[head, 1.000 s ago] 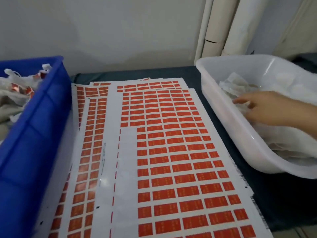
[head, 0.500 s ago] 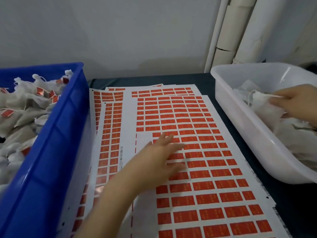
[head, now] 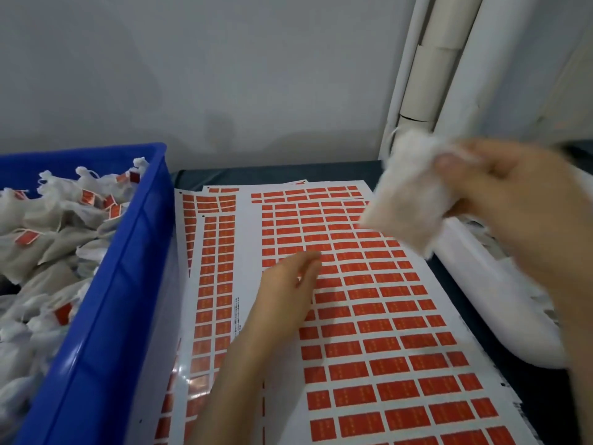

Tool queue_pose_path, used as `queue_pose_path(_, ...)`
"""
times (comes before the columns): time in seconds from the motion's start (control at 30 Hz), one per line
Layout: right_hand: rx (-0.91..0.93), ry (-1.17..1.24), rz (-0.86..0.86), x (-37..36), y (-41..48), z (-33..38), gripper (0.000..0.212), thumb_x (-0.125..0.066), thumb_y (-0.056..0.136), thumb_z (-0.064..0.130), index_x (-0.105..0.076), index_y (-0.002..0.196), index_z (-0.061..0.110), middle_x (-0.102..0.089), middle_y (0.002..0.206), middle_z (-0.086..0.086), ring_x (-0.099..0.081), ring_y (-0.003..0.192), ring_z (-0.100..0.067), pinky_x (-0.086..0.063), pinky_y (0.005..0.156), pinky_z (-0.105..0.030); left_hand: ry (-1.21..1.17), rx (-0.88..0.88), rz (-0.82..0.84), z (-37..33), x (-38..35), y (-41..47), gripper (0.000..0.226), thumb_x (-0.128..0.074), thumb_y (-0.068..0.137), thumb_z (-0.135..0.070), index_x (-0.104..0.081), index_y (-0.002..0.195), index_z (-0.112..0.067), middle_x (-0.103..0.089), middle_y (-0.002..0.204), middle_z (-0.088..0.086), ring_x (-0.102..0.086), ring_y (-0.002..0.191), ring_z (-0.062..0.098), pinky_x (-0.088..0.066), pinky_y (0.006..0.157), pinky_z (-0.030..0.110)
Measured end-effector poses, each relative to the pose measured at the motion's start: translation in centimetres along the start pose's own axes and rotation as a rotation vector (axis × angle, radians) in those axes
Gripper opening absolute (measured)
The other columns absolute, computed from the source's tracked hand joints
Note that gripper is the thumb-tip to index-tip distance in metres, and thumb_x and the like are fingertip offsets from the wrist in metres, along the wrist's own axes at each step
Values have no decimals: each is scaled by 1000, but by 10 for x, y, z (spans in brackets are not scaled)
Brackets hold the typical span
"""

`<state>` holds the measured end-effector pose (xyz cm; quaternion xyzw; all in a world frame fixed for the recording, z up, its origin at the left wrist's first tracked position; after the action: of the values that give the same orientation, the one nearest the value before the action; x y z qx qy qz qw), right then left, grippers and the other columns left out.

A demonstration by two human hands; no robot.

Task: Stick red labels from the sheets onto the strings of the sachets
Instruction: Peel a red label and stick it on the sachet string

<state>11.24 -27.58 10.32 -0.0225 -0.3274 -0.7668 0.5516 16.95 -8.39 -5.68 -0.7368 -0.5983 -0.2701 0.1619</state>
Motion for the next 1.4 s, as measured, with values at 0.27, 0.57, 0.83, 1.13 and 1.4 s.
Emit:
queue_pose_path(0.27,-144,-121,227,-113,-23,-62,16,-51,88,38,-49,83,53,-47,84,38,-52,76,7,-35,58,-3,-731,11,-61,-1,15,12,16,-55,87,-43,-64,94,-31,-68,90,-17,-64,101,6,-55,77,20)
queue_pose_path(0.57,-188,112,-153,-114,-36,-83,21,-48,76,61,-51,86,42,-58,83,33,-58,82,9,-42,55,-1,-416,-72,-414,10,30,0,14,-67,84,-29,-60,72,-28,-64,78,-22,-60,79,-3,-48,64,5)
queue_pose_path(0.83,-67,191,-8,-144,-50,-68,17,-54,76,53,-54,85,38,-60,87,31,-58,85,9,-44,60,-2,-108,-216,-468,-5,21,-4,13,-70,81,-29,-61,84,-38,-42,127,-32,-37,124,-5,-29,96,9)
queue_pose_path(1.13,-65,235,24,-131,-47,-68,10,-52,78,47,-61,80,43,-64,83,28,-61,81,7,-45,59,-3,-449,-90,-135,1,12,1,45,-79,66,-45,-47,98,-40,-58,90,-29,-60,86,-6,-48,60,6)
queue_pose_path(1.4,-94,218,64,-129,-48,-72,12,-54,70,50,-65,74,53,-63,83,35,-57,87,14,-41,60,2,-618,4,101,8,-1,1,55,-84,63,-39,-56,109,-49,-63,106,-19,-65,95,4,-54,65,16)
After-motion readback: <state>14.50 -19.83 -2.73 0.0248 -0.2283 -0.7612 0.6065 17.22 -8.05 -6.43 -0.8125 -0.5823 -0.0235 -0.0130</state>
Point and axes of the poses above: each hand's wrist, its own y-axis towards the middle knuckle, its own x-axis out of the back of the hand, z = x × y, the point moved 8 cm from there along y, towards the middle knuckle
